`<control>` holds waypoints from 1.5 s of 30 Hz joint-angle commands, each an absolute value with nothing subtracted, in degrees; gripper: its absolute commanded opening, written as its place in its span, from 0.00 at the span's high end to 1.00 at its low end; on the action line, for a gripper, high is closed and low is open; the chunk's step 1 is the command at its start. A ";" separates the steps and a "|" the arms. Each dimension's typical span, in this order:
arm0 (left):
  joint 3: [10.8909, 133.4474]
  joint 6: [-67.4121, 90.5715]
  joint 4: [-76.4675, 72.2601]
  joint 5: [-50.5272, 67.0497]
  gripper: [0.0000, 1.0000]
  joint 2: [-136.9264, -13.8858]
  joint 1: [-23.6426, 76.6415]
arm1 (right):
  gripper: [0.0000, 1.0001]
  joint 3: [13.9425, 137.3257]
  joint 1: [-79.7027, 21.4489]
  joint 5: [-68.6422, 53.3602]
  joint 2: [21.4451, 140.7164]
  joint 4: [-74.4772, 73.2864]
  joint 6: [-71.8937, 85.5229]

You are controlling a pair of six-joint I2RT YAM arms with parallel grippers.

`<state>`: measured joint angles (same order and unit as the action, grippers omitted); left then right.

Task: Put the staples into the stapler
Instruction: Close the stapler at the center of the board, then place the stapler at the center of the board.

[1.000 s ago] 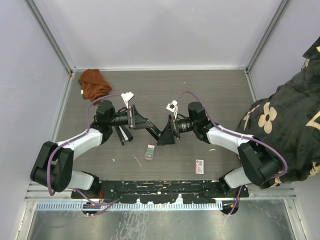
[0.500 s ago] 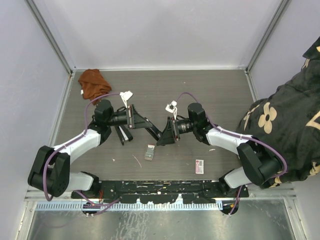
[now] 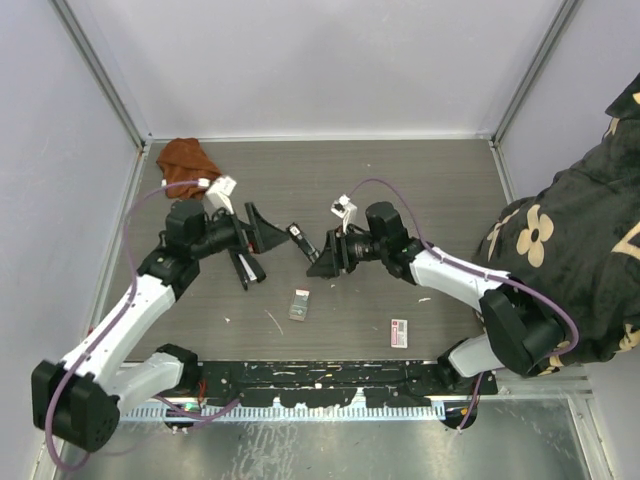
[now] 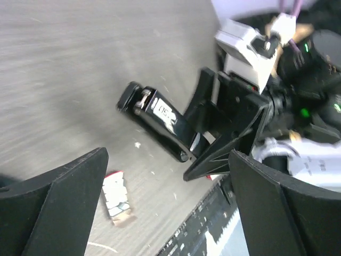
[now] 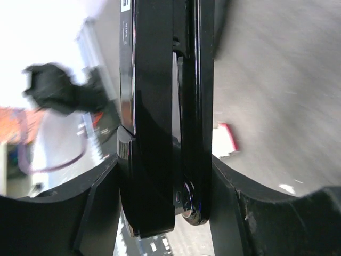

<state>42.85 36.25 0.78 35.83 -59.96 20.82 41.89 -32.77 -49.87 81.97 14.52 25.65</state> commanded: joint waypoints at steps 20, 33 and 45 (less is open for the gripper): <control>40.31 27.95 22.01 4.17 0.02 -44.85 7.56 | 0.78 71.97 -42.87 11.85 106.04 -23.64 18.22; 31.38 29.40 9.24 -3.67 0.02 -49.86 7.56 | 0.06 69.76 -42.78 10.49 102.26 -21.64 16.41; 28.46 22.57 -2.00 -8.00 0.02 -53.19 0.33 | 0.00 55.59 -29.94 8.27 87.23 -4.81 13.72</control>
